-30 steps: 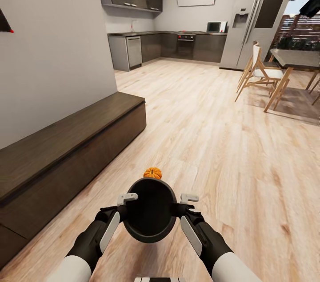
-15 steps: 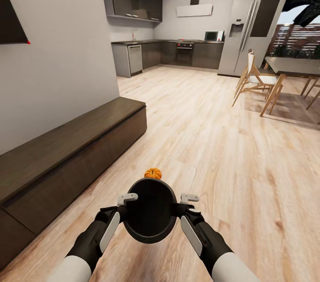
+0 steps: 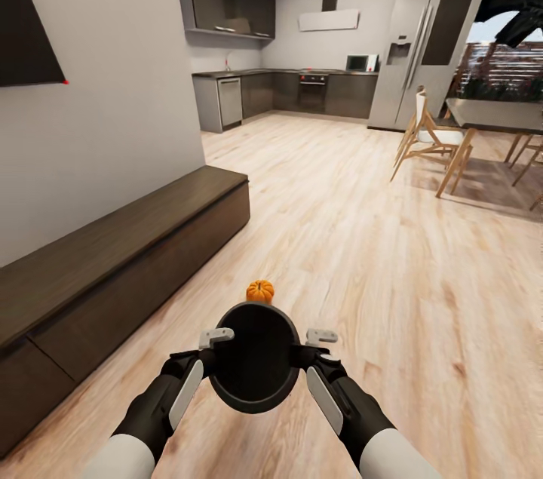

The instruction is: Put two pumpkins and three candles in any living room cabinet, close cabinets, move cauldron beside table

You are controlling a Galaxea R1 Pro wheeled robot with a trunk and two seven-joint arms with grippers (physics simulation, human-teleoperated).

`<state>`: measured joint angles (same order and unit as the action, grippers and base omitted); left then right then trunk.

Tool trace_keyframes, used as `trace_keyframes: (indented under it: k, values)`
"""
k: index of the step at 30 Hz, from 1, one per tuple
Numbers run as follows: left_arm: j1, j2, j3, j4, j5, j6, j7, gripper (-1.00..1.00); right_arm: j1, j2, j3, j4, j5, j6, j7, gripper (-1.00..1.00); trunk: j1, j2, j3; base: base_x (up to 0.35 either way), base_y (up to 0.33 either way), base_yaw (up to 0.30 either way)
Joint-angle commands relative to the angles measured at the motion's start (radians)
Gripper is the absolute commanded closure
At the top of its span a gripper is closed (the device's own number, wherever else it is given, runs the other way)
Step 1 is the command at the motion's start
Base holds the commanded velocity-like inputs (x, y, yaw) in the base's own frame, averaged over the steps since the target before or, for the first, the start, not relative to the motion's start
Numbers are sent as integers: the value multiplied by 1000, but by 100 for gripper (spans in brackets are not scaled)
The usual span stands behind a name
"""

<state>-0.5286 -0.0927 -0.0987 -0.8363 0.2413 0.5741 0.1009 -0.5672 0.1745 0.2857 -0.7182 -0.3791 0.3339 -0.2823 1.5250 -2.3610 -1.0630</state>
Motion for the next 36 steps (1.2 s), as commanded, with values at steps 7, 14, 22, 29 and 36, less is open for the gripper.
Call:
trace_keyframes:
  k: [7,14,22,29,36]
  values:
    - [-1,1,-3,-7,19,2,8,100,0,0,1,-1,-1,5,-10,100,-9,14,9,-246,0,-182]
    - [-1,2,-3,-8,18,2,8,100,0,0,1,-1,-1,5,-9,100,-9,14,15,-10,0,-250]
    - [-1,2,-3,-8,19,4,8,100,0,0,1,-1,-1,5,-9,100,-9,14,22,-36,0,-251]
    - [-1,2,-3,-8,19,4,8,100,0,0,1,-1,-1,5,-9,100,-9,14,28,-160,0,-253]
    - [-1,2,-3,-8,18,2,8,100,0,0,1,-1,-1,5,-9,100,-9,14,34,-154,0,-254]
